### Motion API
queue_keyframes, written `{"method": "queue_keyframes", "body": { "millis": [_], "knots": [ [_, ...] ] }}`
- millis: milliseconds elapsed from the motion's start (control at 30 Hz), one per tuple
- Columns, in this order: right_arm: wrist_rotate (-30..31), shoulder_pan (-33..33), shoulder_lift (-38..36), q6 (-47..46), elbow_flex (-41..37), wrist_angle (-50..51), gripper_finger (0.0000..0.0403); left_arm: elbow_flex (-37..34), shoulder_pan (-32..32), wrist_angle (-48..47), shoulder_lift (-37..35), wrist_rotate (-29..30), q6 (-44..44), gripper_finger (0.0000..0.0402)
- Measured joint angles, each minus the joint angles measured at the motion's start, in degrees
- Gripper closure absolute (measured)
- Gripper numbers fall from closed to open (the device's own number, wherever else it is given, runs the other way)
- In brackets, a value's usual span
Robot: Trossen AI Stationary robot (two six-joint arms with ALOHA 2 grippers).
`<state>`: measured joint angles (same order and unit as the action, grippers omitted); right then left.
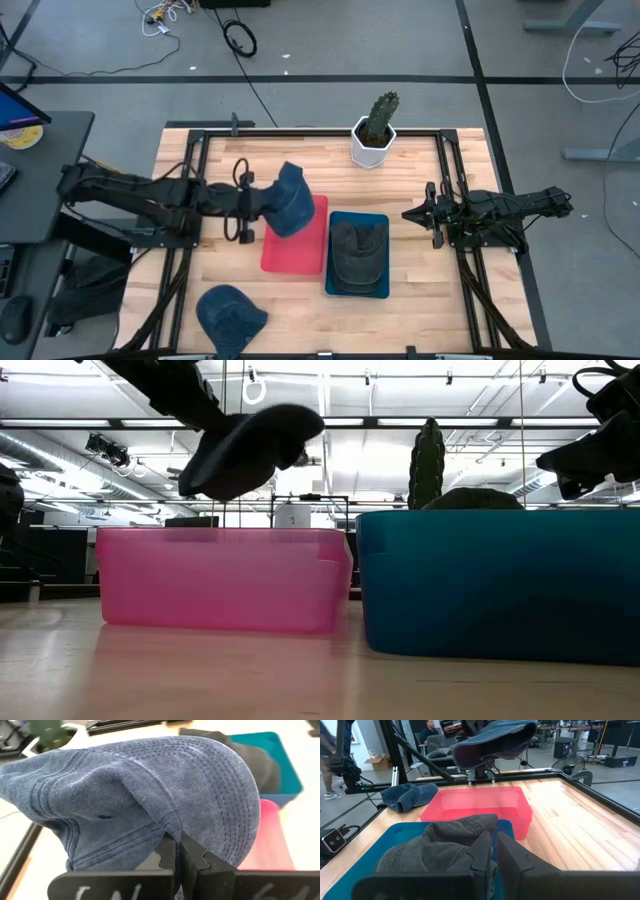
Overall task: Pick & Place hat
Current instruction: Put the top blue cap into the red bin
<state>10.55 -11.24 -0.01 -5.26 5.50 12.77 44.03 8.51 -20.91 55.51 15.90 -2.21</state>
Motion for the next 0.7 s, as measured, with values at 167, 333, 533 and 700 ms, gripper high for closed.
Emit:
{"method": "queue_keyframes", "body": {
  "millis": [167, 333, 533, 700],
  "knots": [
    [0.0, 0.0, 0.0, 0.0, 0.0, 0.0, 0.0367, 0.0, 4.2, 0.1, 2.2, 0.1, -0.3, 0.0399],
    [0.0, 0.0, 0.0, 0.0, 0.0, -0.1, 0.0367, 0.1, 5.3, 4.5, 8.3, 0.5, -1.9, 0.0399],
    [0.0, 0.0, 0.0, 0.0, 0.0, -0.1, 0.0367, 4.3, 5.5, 1.9, 15.1, 0.3, -2.8, 0.0399],
    [0.0, 0.0, 0.0, 0.0, 0.0, -0.2, 0.0367, 7.8, 8.2, 2.0, 19.8, -3.4, -6.9, 0.0399]
  ]
}}
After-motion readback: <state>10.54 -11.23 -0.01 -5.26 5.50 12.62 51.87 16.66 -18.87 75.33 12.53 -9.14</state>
